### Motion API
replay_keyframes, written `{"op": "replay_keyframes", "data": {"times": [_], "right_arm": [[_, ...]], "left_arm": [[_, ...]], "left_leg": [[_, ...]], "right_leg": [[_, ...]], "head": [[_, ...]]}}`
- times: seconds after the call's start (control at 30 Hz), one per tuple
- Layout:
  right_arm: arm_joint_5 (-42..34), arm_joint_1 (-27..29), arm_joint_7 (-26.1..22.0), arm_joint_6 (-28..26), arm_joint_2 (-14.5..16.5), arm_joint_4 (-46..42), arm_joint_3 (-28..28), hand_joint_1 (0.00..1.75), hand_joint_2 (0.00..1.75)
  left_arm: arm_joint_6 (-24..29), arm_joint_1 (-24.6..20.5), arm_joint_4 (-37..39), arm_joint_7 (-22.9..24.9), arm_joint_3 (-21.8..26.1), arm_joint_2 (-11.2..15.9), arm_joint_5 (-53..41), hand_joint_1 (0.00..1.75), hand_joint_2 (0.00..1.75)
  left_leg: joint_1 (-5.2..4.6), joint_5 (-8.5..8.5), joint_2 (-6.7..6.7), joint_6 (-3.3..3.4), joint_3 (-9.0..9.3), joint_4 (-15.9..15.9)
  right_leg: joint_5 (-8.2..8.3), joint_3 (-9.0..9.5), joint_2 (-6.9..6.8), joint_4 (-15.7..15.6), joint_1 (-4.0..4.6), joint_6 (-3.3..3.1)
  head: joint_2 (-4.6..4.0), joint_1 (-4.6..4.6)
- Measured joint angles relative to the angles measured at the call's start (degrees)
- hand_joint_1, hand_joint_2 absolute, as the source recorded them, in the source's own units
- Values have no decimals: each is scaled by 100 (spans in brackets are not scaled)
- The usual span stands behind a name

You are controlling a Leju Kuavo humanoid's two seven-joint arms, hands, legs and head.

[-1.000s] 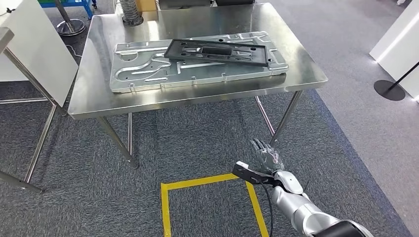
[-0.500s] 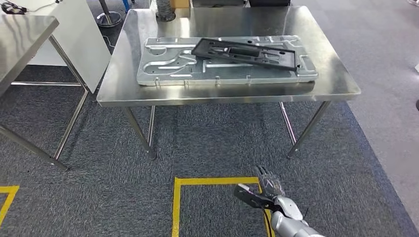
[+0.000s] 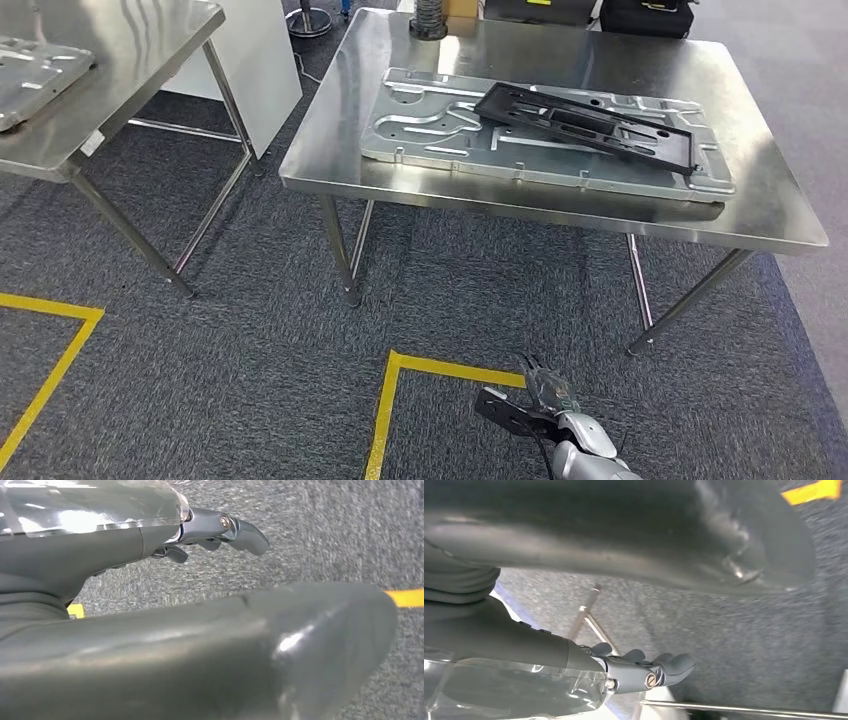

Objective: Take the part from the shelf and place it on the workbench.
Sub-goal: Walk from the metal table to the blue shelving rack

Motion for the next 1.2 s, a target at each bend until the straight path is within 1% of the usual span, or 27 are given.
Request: {"op": "replay_keyframes", "data": {"times": [0.07,0.1,0.13,0.17,0.2,0.23,0.3,0.33,0.37,0.47,0.5,0.57,0.63,0.67,0.7,0.73,0.8,0.83,0.87,0.93,0.97,1.0,1.03,1.1,1.13,1.17,1.2], "right_arm": [[-34,26,57,32,38,14,-43,0,0],[-49,51,100,40,56,26,-68,0,0],[-56,80,141,42,72,40,-88,0,0],[-57,106,168,43,87,53,-99,0,0],[-50,123,182,43,100,63,-103,0,0],[-43,132,187,43,109,71,-107,0,0],[-31,132,188,42,119,78,-126,0,0],[-30,131,186,39,121,79,-141,0,0],[-29,134,184,37,122,82,-158,0,0],[-28,146,172,29,124,89,-199,0,0],[-27,148,169,26,123,90,-209,0,0],[-25,158,167,20,105,92,-227,0,0],[-25,185,169,17,73,101,-239,0,0],[-25,198,170,15,65,105,-241,0,0],[-25,208,170,11,59,111,-244,0,0],[-25,213,170,4,59,115,-249,0,0],[-25,219,171,-20,59,118,-267,0,0],[-25,222,171,-34,59,119,-279,0,0],[-25,225,171,-48,59,120,-292,0,0],[-25,236,170,-63,59,123,-314,0,0],[-25,244,170,-66,60,125,-327,0,0],[-23,254,171,-67,66,128,-340,0,0],[-18,262,172,-68,77,131,-356,0,0],[8,270,169,-70,110,135,-386,0,0],[24,272,167,-70,127,137,-401,0,0],[36,276,166,-71,143,138,-414,0,0],[44,280,166,-72,157,139,-427,0,0]], "left_arm": [[-1,-12,0,2,-1,-1,-1,0,0],[-4,-18,0,6,-2,-1,-1,0,0],[-9,-17,0,13,-2,-1,1,0,0],[-14,-12,0,29,-1,0,8,0,0],[-19,-6,0,53,-1,1,18,0,0],[-22,-3,0,80,0,0,29,0,0],[-25,-7,1,135,0,-3,47,0,0],[-25,-9,2,158,0,-5,51,0,0],[-23,-9,2,182,0,-5,53,0,0],[-18,5,2,230,0,-3,52,0,0],[-16,8,2,238,0,-2,51,0,0],[-12,6,2,251,0,1,49,0,0],[-11,4,2,258,0,1,42,0,0],[-11,4,2,263,0,1,36,0,0],[-12,4,2,268,0,2,29,0,0],[-14,2,2,274,0,3,22,0,0],[-17,-20,1,284,0,6,7,0,0],[-20,-33,0,285,-1,7,2,0,0],[-21,-41,0,286,-1,7,-2,0,0],[-22,-32,1,291,-1,10,-4,0,0],[-24,-27,2,293,-1,10,-4,0,0],[-25,-28,3,293,0,11,-4,0,0],[-26,-34,4,292,0,13,-4,0,0],[-27,-44,4,291,0,15,-4,0,0],[-27,-42,4,291,0,16,-4,0,0],[-28,-39,4,290,0,17,-4,0,0],[-28,-35,4,290,0,17,-4,0,0]], "left_leg": [[5,34,-91,52,-17,-12],[-2,42,-137,65,-28,-9],[-12,46,-189,72,-35,-5],[-22,48,-237,75,-38,1],[-30,48,-276,74,-37,9],[-35,49,-312,72,-32,19],[-45,51,-367,50,-37,44],[-48,57,-387,26,-50,55],[-48,66,-400,-2,-69,61],[-53,65,-403,-103,-101,66],[-56,-37,-366,-131,-136,156],[-42,-466,-265,-172,-324,683],[-16,-896,-219,-207,-546,1410],[-7,-979,-208,-220,-560,1595],[0,-951,-197,-227,-459,1549],[6,-836,-185,-226,-238,1266],[-2,-590,-146,-195,339,388],[-15,-517,-136,-167,521,73],[-30,-487,-131,-134,600,-87],[-52,-414,-140,-61,555,-112],[-47,-351,-133,-22,526,-124],[-40,-278,-126,21,482,-142],[-28,-197,-120,59,419,-161],[-24,-53,-116,103,251,-161],[-27,12,-116,103,158,-154],[-30,72,-117,98,63,-143],[-31,130,-117,89,-33,-125]], "right_leg": [[-385,-267,375,627,-26,30],[-576,-458,461,1041,-27,30],[-687,-618,494,1374,-25,27],[-684,-696,505,1521,-23,17],[-565,-664,508,1430,-21,0],[-359,-522,514,1117,-16,-27],[19,-157,575,306,6,-95],[118,-46,602,45,21,-121],[148,-8,625,-68,35,-139],[217,-31,589,-130,23,-208],[257,-40,564,-167,9,-248],[335,-88,501,-210,6,-304],[399,-182,450,-203,20,-317],[434,-233,429,-194,24,-311],[470,-285,413,-182,25,-301],[505,-337,404,-168,24,-287],[577,-423,392,-132,30,-241],[613,-448,389,-122,35,-209],[653,-462,385,-120,40,-175],[753,-468,381,-157,30,-102],[756,-482,393,-162,17,-68],[653,-519,414,-105,6,-36],[439,-585,438,56,1,-7],[-192,-772,471,717,-8,33],[-420,-845,474,1097,-9,46],[-520,-866,475,1387,-9,55],[-479,-798,477,1501,-9,58]], "head": [[0,0],[0,0],[0,-1],[0,-1],[0,-1],[0,-1],[0,-1],[0,-1],[0,-1],[0,-1],[0,-2],[0,-3],[0,-3],[0,-3],[0,-3],[0,-3],[0,-3],[0,-3],[0,-3],[0,-3],[0,-3],[0,-2],[0,-2],[0,-1],[0,-1],[0,-1],[0,-2]]}}
